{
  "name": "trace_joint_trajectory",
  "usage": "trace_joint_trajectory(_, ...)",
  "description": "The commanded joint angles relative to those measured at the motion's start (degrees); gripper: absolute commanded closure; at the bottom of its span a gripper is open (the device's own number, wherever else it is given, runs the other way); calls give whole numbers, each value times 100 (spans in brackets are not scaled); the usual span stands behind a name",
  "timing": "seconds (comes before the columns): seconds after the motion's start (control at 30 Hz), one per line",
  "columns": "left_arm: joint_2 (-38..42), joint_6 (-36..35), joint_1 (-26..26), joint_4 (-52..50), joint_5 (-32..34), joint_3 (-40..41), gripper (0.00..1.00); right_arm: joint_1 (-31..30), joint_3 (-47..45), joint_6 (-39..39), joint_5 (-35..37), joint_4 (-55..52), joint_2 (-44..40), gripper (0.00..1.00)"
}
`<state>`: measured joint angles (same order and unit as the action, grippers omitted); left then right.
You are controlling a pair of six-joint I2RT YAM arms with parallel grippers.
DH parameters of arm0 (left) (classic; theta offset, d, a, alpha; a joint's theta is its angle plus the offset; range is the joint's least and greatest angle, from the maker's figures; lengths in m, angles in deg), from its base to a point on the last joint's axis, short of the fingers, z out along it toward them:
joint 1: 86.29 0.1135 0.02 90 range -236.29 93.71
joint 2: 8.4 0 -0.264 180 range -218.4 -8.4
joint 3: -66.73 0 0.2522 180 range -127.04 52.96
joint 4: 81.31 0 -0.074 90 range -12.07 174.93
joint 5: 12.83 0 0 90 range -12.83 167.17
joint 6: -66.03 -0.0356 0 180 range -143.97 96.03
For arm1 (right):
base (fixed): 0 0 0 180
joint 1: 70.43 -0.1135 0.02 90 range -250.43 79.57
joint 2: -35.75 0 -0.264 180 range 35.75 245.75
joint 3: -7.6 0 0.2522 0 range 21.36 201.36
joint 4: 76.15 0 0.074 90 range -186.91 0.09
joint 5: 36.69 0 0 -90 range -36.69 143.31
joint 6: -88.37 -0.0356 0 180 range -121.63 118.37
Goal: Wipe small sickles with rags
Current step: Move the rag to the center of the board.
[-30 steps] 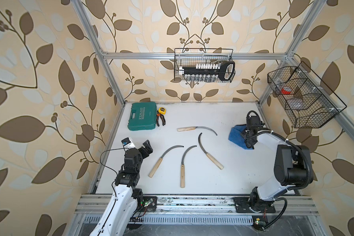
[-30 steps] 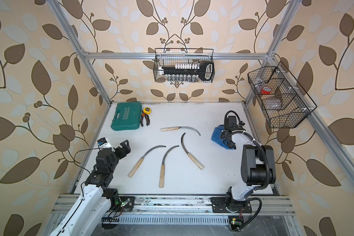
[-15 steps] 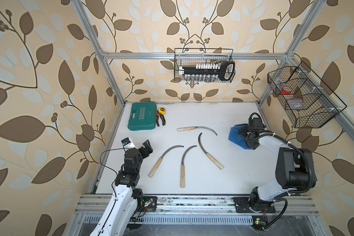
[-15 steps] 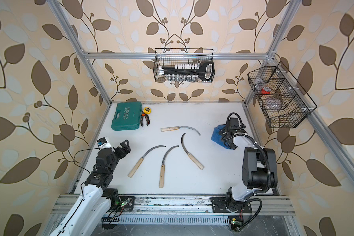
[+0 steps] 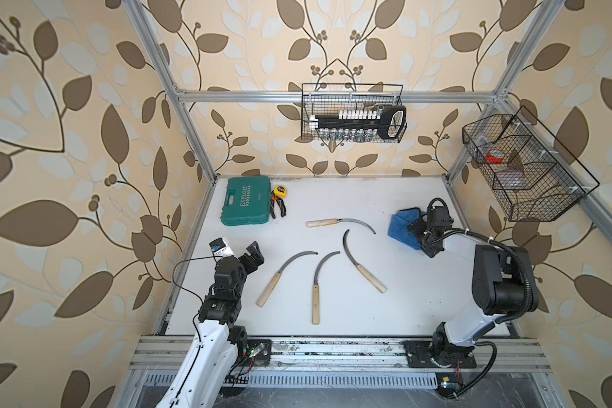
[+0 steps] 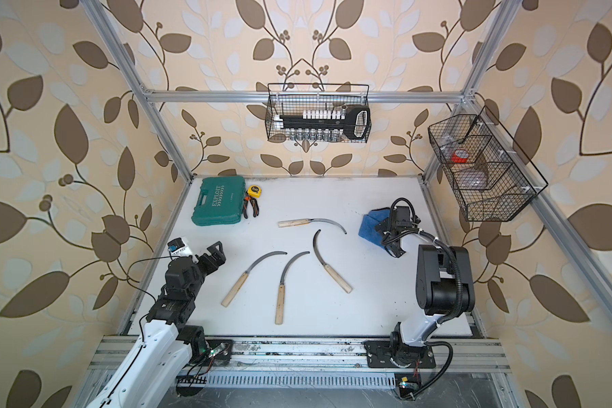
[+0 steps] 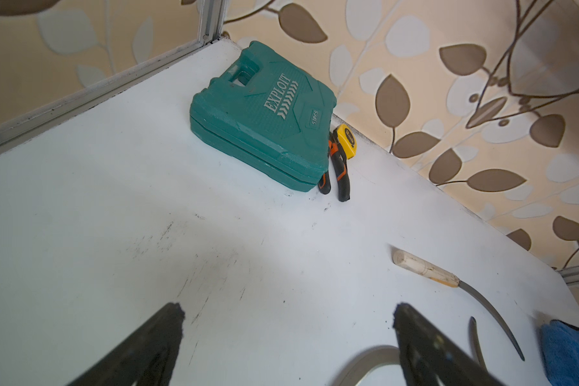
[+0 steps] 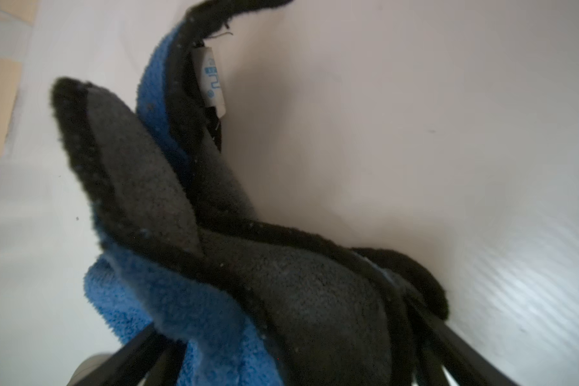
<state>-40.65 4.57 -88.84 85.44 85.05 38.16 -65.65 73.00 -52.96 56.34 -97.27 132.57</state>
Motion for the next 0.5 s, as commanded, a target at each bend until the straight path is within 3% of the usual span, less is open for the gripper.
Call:
trace_joint_trajectory(0.0,61,-1,24,98,-75,-101,1,-159,-45,-61,-563,112,251,1)
trace_joint_trajectory(0.2,61,-4,26,98,-76,-101,1,-573,461,375,-303,-131,479,1)
trace_joint_trajectory(0.4,70,0,26,111,-94,-98,1,-788,811,665,-544,56,915,1)
trace_joint_trajectory(0.47,70,3,26,115,-102,-92,1,-966,1170,879,-244,-249,1138,1)
